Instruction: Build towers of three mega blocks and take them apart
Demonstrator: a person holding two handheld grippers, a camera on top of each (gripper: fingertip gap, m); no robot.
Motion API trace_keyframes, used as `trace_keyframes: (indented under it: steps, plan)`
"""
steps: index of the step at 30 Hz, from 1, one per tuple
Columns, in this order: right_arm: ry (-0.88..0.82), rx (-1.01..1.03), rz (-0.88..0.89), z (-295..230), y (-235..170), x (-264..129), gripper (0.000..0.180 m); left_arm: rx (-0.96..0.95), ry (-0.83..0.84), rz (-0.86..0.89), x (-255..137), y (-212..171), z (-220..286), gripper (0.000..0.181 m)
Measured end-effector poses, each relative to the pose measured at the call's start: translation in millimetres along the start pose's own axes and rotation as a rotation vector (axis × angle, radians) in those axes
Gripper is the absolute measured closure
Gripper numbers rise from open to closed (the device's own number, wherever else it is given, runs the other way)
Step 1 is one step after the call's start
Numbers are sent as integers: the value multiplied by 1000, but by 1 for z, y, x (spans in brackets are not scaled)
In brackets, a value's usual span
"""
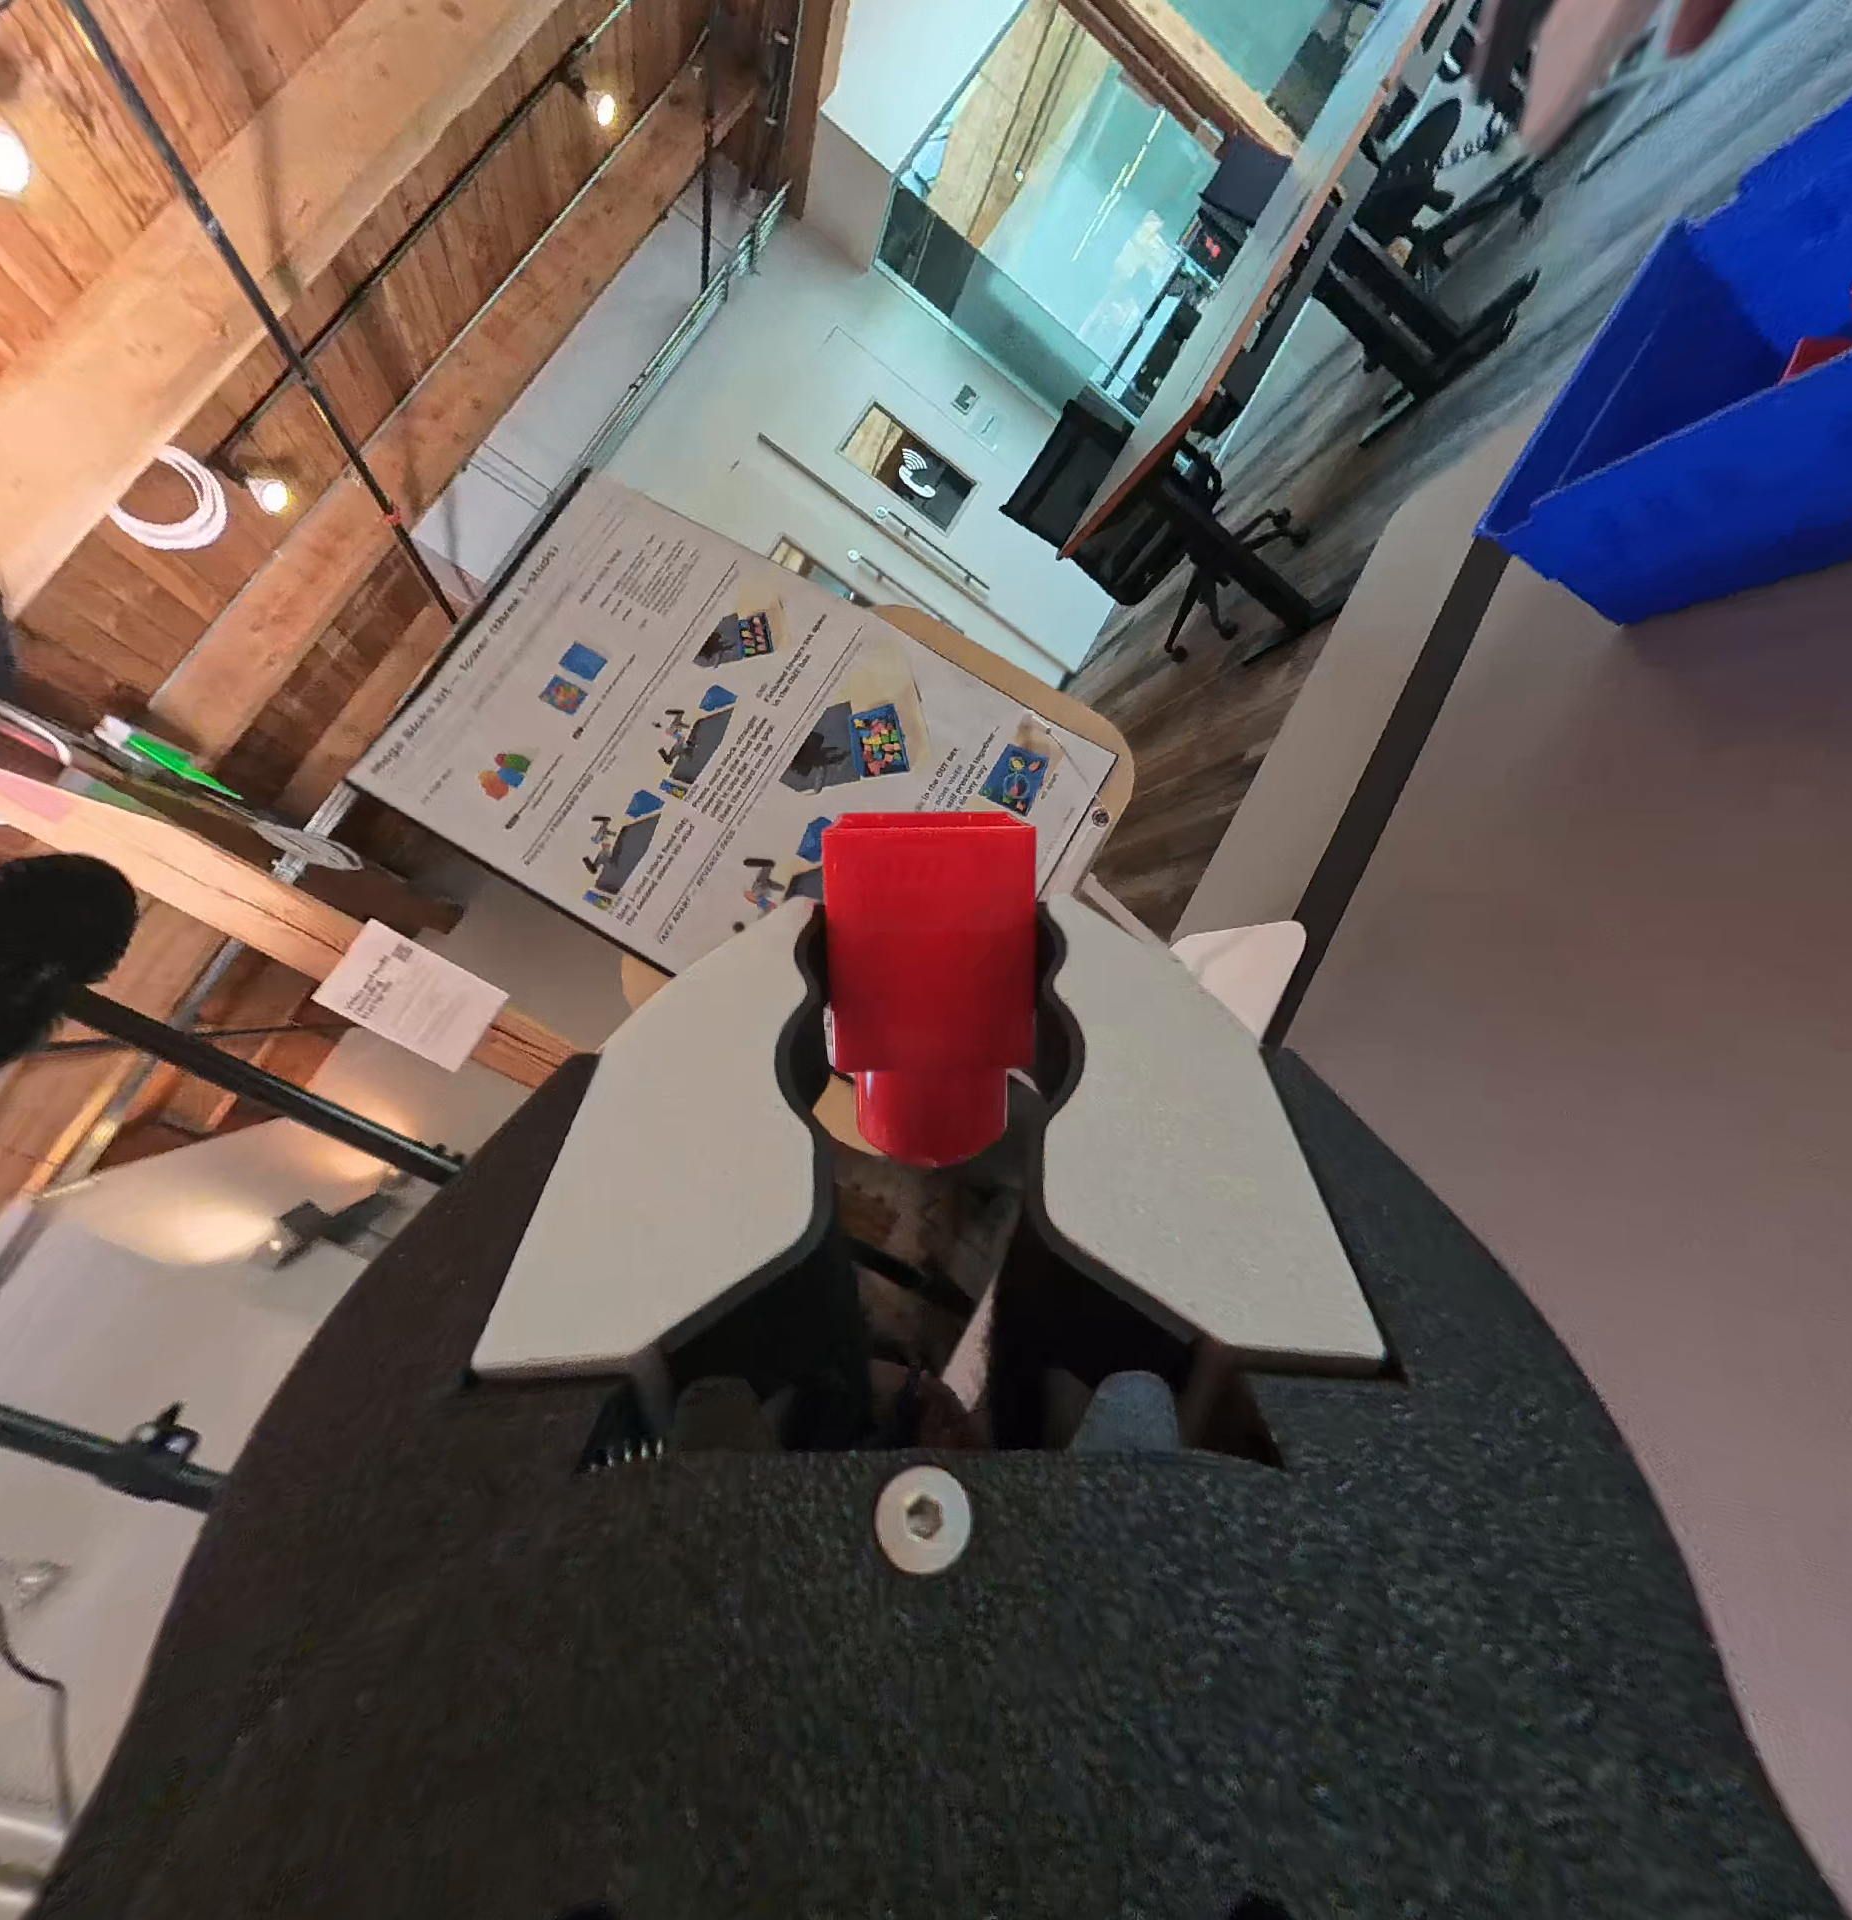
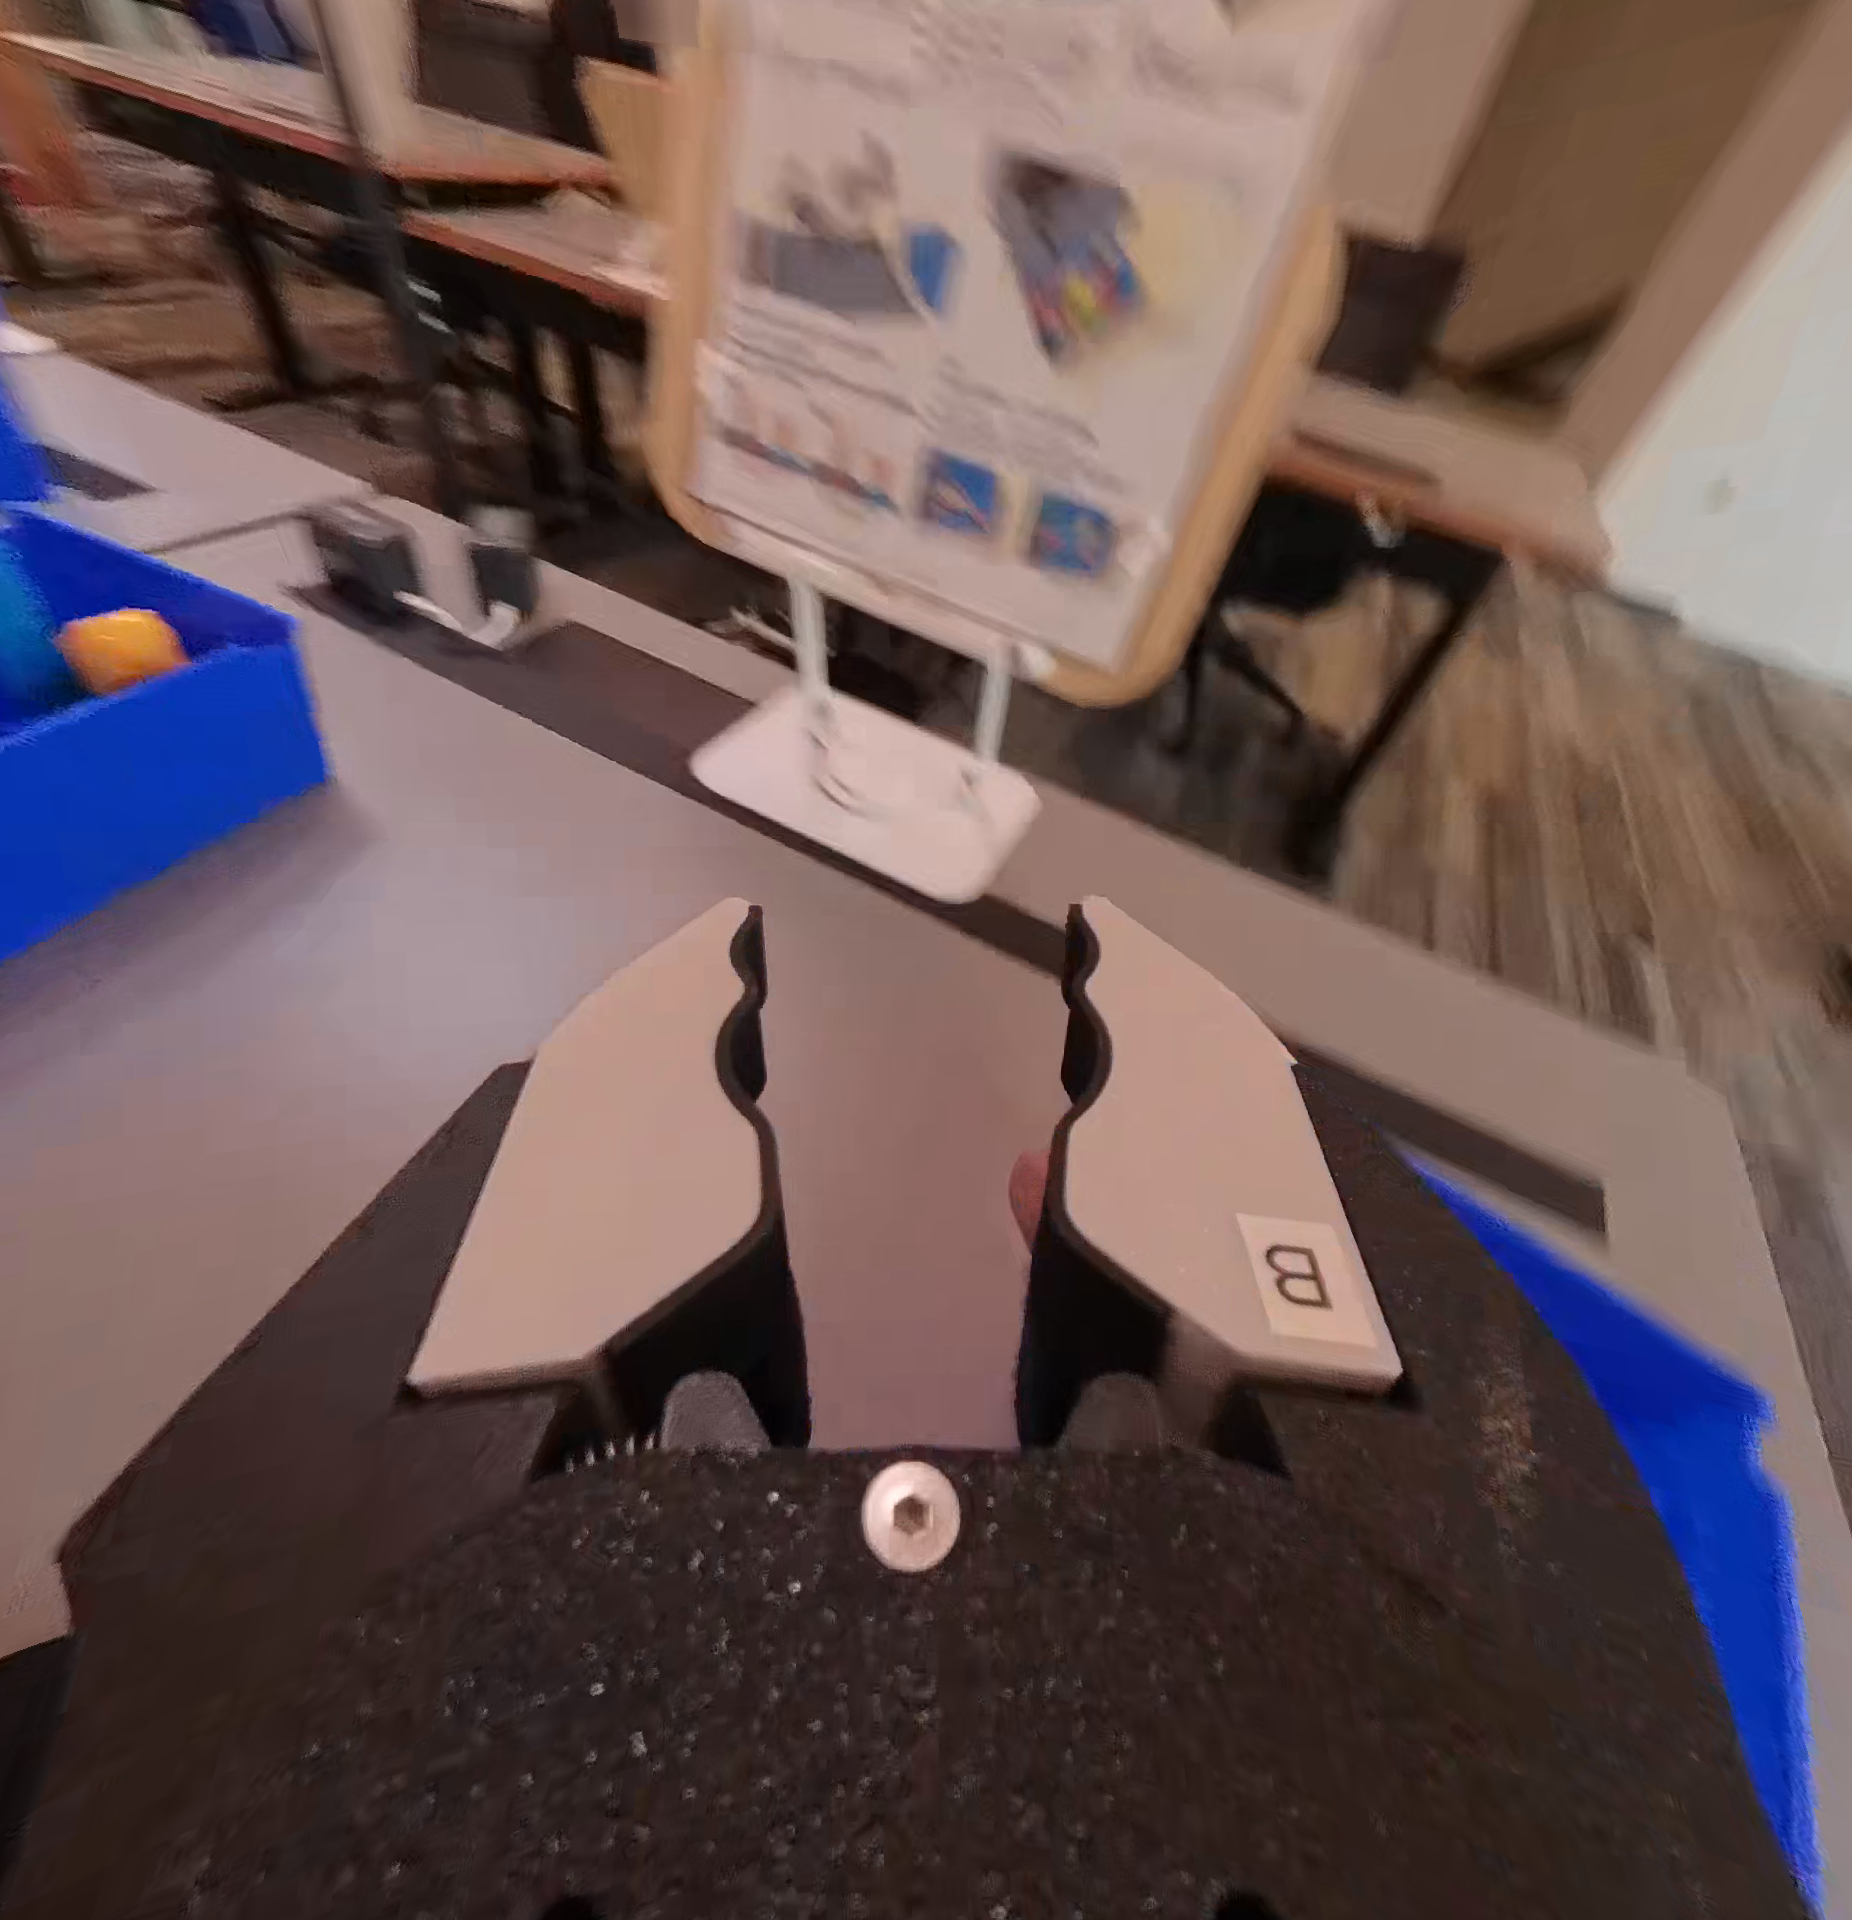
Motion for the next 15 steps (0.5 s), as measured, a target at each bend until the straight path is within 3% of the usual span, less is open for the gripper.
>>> trace_keyframes:
  steps: [3,7,12,15]
  plan:
    - [166,-145,136,-65,43,11,125,137,9,-19,9,8,11,145]
    - [456,-140,281,-150,81,19,127,273,14,12,18,23,26,145]
    - [496,-170,281,-183,84,38,125,342,-28,89,22,42,44,145]
    - [533,-199,271,-193,80,41,142,341,-44,98,24,46,50,145]
Point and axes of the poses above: each gripper's, where its closed fingertips meet, x out along the fingers, y out of its top, z = x × y across the jaws, the point moved 2 cm from there along -x, back along the fingers, and after that the axes turned 3 degrees about -x, right-handed, at the moved point
